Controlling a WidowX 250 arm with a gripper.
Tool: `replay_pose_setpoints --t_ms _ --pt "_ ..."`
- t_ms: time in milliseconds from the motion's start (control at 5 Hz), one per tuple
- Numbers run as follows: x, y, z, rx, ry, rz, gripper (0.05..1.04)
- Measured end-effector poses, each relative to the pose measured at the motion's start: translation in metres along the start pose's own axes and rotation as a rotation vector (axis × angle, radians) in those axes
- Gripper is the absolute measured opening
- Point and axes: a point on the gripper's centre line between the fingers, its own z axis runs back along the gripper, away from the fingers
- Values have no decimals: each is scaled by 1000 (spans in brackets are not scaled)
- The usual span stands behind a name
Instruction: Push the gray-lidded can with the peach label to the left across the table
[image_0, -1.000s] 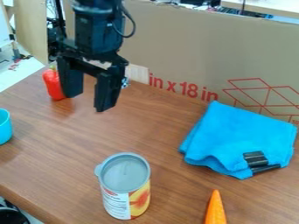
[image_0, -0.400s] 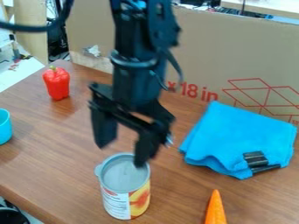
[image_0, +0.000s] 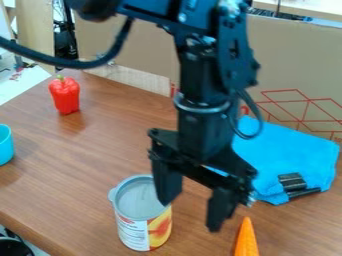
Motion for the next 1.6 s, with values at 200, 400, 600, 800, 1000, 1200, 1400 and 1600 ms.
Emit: replay_pose_setpoints --t_ms 200,400,600,800,1000,1200,1400,1600 --pt "9 -11 -10 -26 -27 12 988" --pt "16 -13 -21 -25 -26 33 988" --pt "19 -10 -26 -46 -18 33 988" --pt "25 6 -36 -40 9 76 988" --pt "22 18 -50 -23 82 103 988" --pt "16 36 -57 -4 150 139 988" --pt "4 62 -67 -13 285 192 988" --pt "9 90 -58 -37 353 222 988"
